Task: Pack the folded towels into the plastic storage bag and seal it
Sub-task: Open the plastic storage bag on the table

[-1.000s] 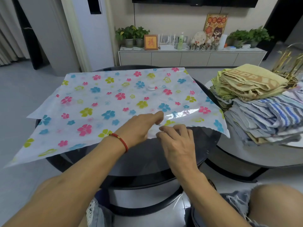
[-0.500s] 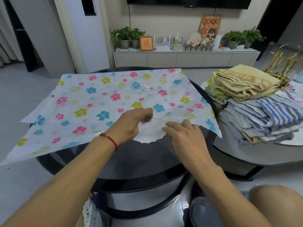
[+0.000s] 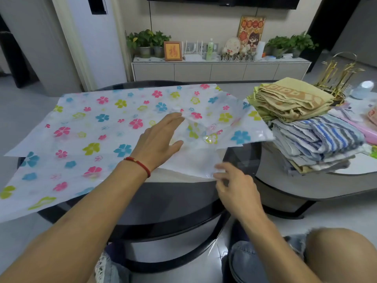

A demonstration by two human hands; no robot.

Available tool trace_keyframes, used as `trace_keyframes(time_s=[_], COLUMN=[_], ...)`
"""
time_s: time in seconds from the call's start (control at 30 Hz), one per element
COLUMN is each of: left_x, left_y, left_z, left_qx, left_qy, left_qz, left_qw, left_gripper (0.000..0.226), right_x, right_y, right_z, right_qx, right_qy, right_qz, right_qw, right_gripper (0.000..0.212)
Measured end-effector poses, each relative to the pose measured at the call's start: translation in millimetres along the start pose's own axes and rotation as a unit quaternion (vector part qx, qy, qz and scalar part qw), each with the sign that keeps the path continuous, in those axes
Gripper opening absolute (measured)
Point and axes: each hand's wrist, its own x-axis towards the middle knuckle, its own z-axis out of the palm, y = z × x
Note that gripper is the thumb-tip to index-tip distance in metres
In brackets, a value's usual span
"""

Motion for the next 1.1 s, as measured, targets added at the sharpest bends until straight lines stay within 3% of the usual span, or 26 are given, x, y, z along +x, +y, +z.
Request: trace_keyframes(time_s=[0.1, 0.23, 0.4, 0.47, 0.6, 0.67, 0.77, 0.83, 0.9, 0.97, 1.03, 1.1], left_x=[-7.0, -13.8, -8.4, -9.9, -19.9, -21.4, -20.0, -18.0, -16.5, -18.0, -24.6, -34.0], left_y=[-0.1, 8.6, 3.4, -2.4, -3.6, -2.9, -5.3, -10.6, -16.4, -18.4, -15.5, -9.2], left_z=[2.4, 7.9, -3.7, -6.1, 3.6, 8.1, 5.8, 0.0, -5.8, -9.6, -9.5, -7.8], left_qx=[-0.03, -0.018, -0.057, -0.059, -0.04, -0.033, -0.032, -0.055, -0.078, -0.103, -0.12, -0.125], left_qy=[-0.012, -0.021, 0.018, 0.011, -0.03, -0.047, -0.041, -0.011, 0.006, -0.006, -0.034, -0.058], left_qz=[0.015, 0.049, 0.003, 0.01, 0.045, 0.045, 0.042, 0.028, 0.013, 0.005, 0.018, 0.037], left_qw=[0.999, 0.998, 0.998, 0.998, 0.998, 0.997, 0.998, 0.998, 0.997, 0.995, 0.992, 0.99], left_gripper=[0.066, 0.076, 0.084, 0.086, 0.088, 0.088, 0.087, 0.085, 0.082, 0.082, 0.078, 0.069], right_x=[14.7, 20.8, 14.0, 14.2, 26.3, 35.5, 39.2, 34.7, 30.6, 31.5, 30.0, 21.0], right_y=[-6.9, -9.5, 12.2, 18.9, 8.2, 4.6, 14.8, 27.8, 32.2, 32.3, 26.7, 12.8], right_z=[-16.5, -24.3, -29.2, -32.2, -34.4, -38.5, -43.8, -40.1, -35.2, -31.5, -27.8, -20.5], right_qx=[0.05, 0.178, 0.383, 0.375, 0.317, 0.418, 0.543, 0.552, 0.538, 0.505, 0.421, 0.288], right_qy=[-0.089, -0.133, -0.113, -0.105, -0.054, -0.023, 0.019, 0.034, 0.05, 0.041, 0.024, 0.025], right_qz=[0.02, 0.089, 0.213, 0.209, 0.102, 0.102, 0.171, 0.211, 0.23, 0.215, 0.174, 0.088], right_qw=[0.995, 0.971, 0.892, 0.897, 0.941, 0.902, 0.822, 0.806, 0.809, 0.835, 0.89, 0.953], right_gripper=[0.071, 0.087, 0.079, 0.075, 0.064, 0.068, 0.057, 0.042, 0.031, 0.054, 0.073, 0.071])
